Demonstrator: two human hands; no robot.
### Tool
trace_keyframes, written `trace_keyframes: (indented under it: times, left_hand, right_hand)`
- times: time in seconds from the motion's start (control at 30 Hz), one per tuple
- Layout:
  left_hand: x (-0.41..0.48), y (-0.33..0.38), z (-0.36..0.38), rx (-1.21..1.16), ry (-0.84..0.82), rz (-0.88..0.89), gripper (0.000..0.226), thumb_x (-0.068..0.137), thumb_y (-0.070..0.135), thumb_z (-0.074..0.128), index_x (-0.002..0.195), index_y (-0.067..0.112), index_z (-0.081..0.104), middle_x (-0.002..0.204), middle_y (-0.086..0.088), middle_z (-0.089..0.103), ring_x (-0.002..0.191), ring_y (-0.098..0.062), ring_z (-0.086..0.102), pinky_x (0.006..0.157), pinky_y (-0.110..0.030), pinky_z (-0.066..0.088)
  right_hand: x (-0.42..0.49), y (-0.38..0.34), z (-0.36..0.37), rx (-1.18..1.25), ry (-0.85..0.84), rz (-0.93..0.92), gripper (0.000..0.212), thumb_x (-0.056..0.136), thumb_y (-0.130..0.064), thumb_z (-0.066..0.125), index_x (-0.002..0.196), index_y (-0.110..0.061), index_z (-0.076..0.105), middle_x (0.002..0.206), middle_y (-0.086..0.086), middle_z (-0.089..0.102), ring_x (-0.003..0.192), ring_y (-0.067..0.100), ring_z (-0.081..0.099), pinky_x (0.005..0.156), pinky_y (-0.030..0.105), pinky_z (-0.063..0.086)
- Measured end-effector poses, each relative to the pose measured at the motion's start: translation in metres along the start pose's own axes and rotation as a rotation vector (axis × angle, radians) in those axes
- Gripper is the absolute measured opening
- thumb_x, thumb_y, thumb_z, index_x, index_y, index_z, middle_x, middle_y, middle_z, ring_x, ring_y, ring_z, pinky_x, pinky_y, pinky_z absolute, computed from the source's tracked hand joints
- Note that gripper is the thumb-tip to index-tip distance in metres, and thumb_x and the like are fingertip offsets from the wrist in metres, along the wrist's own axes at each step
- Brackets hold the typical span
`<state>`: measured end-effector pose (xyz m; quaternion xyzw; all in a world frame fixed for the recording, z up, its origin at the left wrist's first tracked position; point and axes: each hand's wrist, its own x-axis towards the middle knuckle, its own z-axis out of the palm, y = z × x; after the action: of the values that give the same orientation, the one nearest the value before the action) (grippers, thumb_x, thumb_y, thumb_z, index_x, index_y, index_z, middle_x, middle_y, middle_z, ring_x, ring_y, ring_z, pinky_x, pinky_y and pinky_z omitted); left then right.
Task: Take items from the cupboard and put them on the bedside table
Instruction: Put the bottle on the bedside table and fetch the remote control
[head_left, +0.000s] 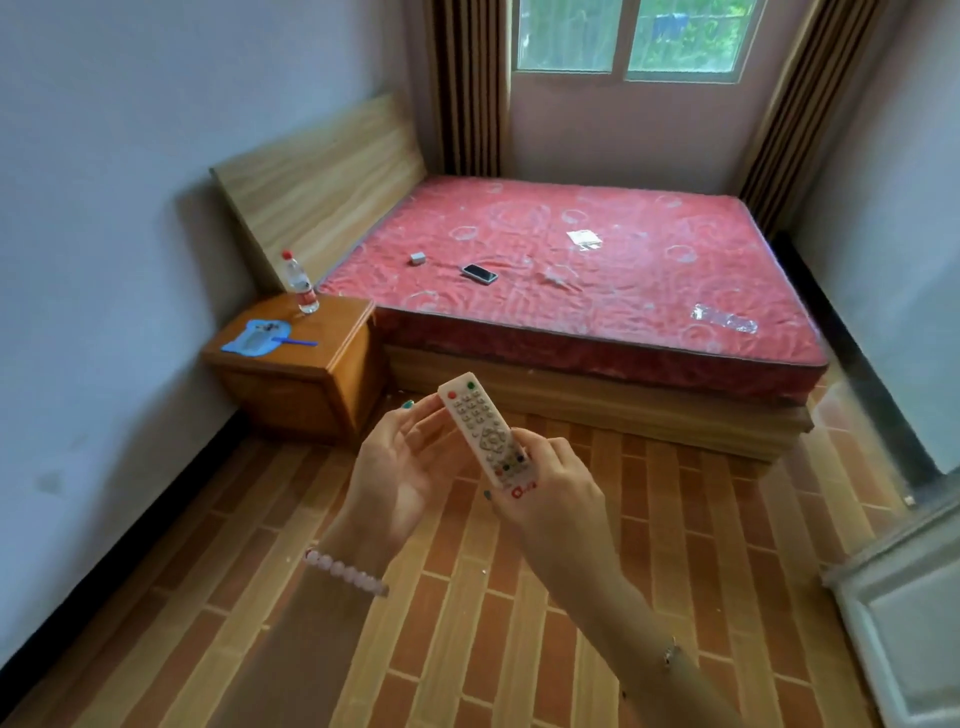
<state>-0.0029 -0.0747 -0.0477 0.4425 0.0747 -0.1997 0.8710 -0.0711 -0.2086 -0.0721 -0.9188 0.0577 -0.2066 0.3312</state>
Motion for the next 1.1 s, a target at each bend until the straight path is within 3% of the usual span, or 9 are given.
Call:
trace_keyframes:
  times: [0.2,0.37,0.53,0.93,1.1]
  left_hand:
    - [0.041,0.026,-0.019,0.028,0.095,0.04,0.039,0.097,0.027,0.034,0.12,0.005,0.057,0.11,-0.015,0.065,0.104,-0.029,0.06,0.092,-0.042,0.046]
    - [0.088,0.052,-0.048,0.008,0.126,0.07,0.039,0.098,0.027,0.033,0.12,0.005,0.057,0.107,-0.015,0.067,0.105,-0.029,0.06,0.098,-0.045,0.043]
    - [0.145,0.093,-0.086,0.0,0.147,0.096,0.036,0.098,0.026,0.033,0.111,0.008,0.06,0.095,-0.009,0.072,0.091,-0.023,0.067,0.086,-0.039,0.051]
    - [0.271,0.205,-0.166,-0.01,0.221,0.094,0.037,0.097,0.025,0.033,0.118,0.007,0.058,0.11,-0.012,0.065,0.104,-0.024,0.062,0.083,-0.035,0.051]
    - [0.319,0.227,-0.184,-0.05,0.25,0.086,0.036,0.097,0.024,0.034,0.119,0.007,0.057,0.114,-0.012,0.063,0.109,-0.026,0.059,0.087,-0.037,0.05]
  right_hand:
    - [0.053,-0.004,0.034,0.022,-0.064,-0.056,0.051,0.077,-0.025,0.071,0.125,-0.018,0.053,0.104,-0.003,0.058,0.091,0.013,0.055,0.071,0.02,0.044]
    - [0.1,-0.013,0.078,0.032,-0.126,-0.077,0.052,0.075,-0.021,0.072,0.124,-0.016,0.054,0.104,-0.001,0.059,0.09,0.015,0.057,0.071,0.02,0.042]
    - [0.158,-0.031,0.139,-0.001,-0.153,-0.101,0.052,0.071,-0.02,0.075,0.119,-0.014,0.057,0.098,0.001,0.061,0.084,0.02,0.059,0.064,0.023,0.043]
    - [0.293,-0.085,0.266,0.021,-0.228,-0.117,0.052,0.072,-0.018,0.072,0.121,-0.016,0.054,0.104,0.002,0.059,0.092,0.023,0.058,0.067,0.033,0.051]
    - [0.339,-0.087,0.303,0.025,-0.269,-0.112,0.053,0.072,-0.019,0.072,0.122,-0.018,0.054,0.104,0.001,0.058,0.092,0.024,0.057,0.067,0.029,0.042]
